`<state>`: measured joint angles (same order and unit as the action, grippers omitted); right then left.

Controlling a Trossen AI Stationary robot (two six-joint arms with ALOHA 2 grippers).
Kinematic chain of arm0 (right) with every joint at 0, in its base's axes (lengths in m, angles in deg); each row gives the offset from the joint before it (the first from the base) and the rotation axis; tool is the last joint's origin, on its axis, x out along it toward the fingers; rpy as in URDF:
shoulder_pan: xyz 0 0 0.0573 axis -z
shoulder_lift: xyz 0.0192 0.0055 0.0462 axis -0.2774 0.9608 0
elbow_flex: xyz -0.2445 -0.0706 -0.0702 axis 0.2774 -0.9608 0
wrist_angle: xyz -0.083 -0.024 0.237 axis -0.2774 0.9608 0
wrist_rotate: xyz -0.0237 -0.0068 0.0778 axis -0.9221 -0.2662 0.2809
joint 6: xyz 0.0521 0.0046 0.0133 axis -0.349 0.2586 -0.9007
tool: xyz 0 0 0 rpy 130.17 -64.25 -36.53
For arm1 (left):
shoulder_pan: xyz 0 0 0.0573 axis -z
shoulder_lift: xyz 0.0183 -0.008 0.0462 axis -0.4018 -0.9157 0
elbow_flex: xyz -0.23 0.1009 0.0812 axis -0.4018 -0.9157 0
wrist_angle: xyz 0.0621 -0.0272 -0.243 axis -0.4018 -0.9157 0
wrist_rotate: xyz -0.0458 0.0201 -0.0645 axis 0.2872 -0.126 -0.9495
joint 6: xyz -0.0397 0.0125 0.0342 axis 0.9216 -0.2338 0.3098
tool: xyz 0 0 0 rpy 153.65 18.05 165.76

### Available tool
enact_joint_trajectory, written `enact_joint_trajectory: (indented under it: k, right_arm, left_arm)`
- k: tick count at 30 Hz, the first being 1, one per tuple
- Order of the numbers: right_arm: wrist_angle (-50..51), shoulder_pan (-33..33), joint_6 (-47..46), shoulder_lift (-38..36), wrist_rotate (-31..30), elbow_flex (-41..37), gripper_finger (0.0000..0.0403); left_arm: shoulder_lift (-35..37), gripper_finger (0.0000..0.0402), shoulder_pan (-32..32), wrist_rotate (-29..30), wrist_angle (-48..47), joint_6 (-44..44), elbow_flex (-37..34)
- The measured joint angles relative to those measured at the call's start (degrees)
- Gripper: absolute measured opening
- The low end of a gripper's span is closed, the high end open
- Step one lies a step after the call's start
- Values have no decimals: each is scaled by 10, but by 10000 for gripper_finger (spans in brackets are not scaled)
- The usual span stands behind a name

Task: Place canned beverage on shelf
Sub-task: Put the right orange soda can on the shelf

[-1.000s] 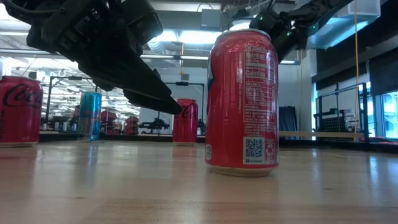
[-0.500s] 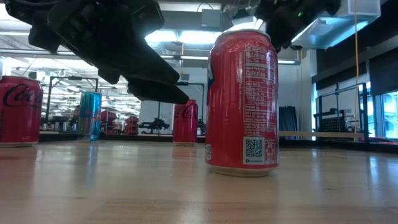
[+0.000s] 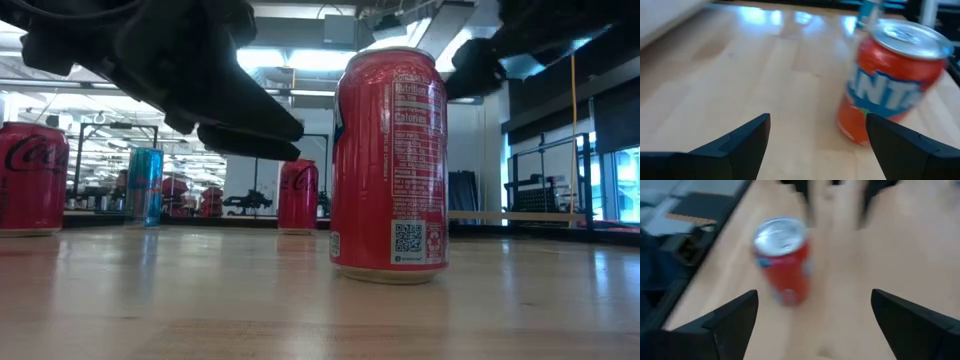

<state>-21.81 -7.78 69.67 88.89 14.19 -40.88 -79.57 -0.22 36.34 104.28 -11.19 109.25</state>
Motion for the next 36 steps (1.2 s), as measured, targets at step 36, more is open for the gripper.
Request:
enact_joint_trajectory:
  k: [36]
  right_arm:
    - [-281, -117, -83, 303, -66, 72, 369]
  left_arm:
    - [-55, 315, -5, 46, 96, 6, 13]
